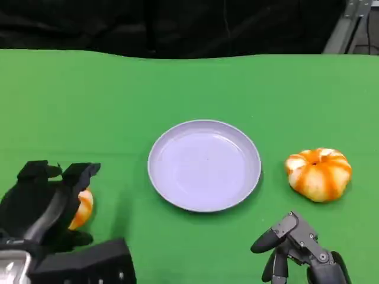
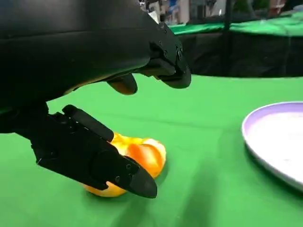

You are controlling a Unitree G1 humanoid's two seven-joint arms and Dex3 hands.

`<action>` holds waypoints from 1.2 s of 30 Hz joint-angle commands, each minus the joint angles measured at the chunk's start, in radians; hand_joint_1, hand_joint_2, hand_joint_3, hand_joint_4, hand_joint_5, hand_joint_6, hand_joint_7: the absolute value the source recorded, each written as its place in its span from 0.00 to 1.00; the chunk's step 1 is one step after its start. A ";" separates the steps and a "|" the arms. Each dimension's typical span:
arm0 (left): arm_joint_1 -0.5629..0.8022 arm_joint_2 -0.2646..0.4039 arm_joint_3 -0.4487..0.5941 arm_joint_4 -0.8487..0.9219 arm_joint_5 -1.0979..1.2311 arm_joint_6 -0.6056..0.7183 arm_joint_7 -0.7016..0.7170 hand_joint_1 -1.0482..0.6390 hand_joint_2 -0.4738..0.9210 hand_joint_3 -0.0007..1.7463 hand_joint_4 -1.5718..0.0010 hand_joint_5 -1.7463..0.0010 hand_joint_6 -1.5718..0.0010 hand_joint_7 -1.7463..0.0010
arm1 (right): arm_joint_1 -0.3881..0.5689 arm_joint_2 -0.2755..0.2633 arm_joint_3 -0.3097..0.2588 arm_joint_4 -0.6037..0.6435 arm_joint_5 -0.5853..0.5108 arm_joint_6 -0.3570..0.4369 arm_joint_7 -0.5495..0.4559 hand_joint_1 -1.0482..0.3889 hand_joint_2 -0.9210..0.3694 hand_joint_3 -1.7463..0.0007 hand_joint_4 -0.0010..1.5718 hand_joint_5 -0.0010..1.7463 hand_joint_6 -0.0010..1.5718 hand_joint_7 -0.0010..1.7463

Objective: Grasp the bread from the table and place it into the plate.

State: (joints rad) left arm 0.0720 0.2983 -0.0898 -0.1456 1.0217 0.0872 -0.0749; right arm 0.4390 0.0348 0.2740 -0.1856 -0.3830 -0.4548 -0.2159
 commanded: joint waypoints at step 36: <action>-0.435 0.088 -0.237 0.879 -0.165 -0.477 1.008 0.57 0.45 0.90 0.33 0.00 0.43 0.00 | 0.011 -0.002 0.006 -0.038 0.027 0.028 0.015 0.68 0.10 0.26 0.43 1.00 0.21 1.00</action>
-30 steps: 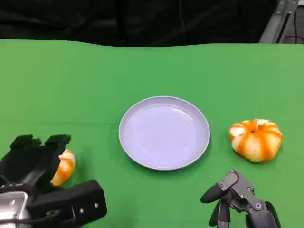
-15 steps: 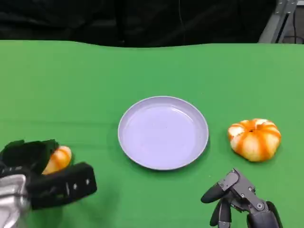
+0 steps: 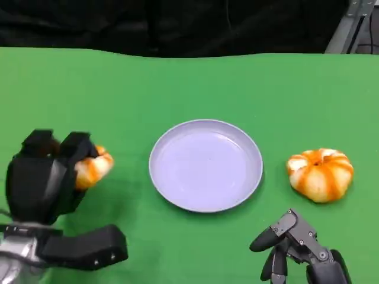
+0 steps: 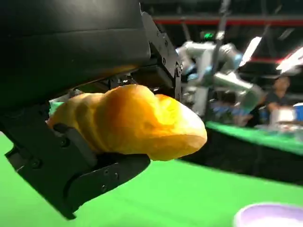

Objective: Grasp the bread from the table and place it into the plate.

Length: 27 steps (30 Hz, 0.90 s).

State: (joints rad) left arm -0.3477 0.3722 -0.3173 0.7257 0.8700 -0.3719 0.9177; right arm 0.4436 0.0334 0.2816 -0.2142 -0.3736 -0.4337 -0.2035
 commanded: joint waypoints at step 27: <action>-0.439 -0.364 -0.180 0.253 -0.115 0.069 -0.415 0.52 0.59 0.63 0.44 0.04 0.43 0.29 | 0.035 0.003 0.034 -0.012 0.008 -0.018 -0.012 0.69 0.08 0.26 0.38 1.00 0.20 1.00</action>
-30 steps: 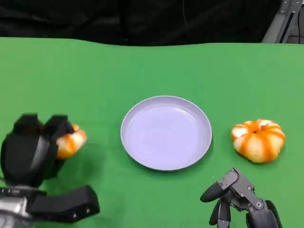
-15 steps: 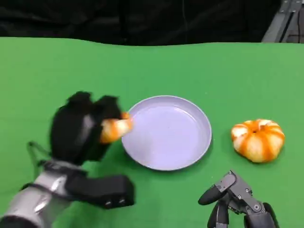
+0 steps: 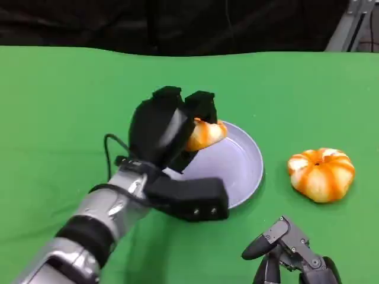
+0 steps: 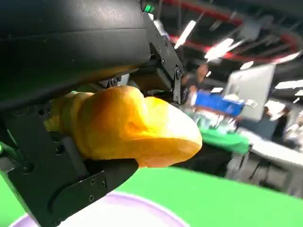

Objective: Grasp the bread from the table and place it into the plate.

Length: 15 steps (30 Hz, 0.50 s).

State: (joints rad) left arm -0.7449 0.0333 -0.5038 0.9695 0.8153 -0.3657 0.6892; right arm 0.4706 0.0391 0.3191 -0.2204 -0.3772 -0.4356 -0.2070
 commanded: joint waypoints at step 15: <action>-0.022 0.001 -0.086 -0.205 -0.067 0.390 -0.824 0.14 1.00 0.18 1.00 0.91 0.96 1.00 | 0.010 0.003 0.006 -0.010 0.012 -0.009 -0.010 0.69 0.08 0.27 0.39 1.00 0.20 1.00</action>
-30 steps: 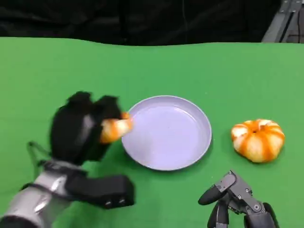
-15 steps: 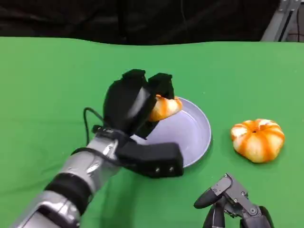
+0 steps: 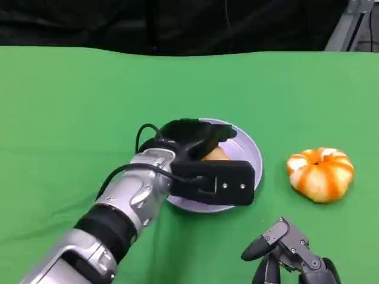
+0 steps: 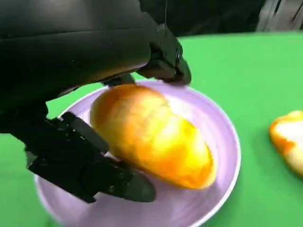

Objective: Grasp the bread from the table and place it into the plate.

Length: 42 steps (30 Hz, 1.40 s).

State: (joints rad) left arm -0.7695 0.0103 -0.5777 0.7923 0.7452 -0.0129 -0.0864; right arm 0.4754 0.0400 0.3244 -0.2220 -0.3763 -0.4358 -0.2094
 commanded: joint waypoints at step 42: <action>1.030 0.097 0.566 -0.870 -0.699 -0.578 0.068 0.63 0.53 0.90 0.43 0.07 0.42 0.20 | -0.015 -0.022 -0.030 0.018 0.041 -0.023 0.006 0.69 0.08 0.26 0.40 1.00 0.21 1.00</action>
State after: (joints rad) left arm 0.2253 0.1309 -0.0180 -0.0597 0.0689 -0.5692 -0.0353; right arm 0.4604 0.0360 0.3157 -0.2118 -0.3517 -0.4358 -0.2030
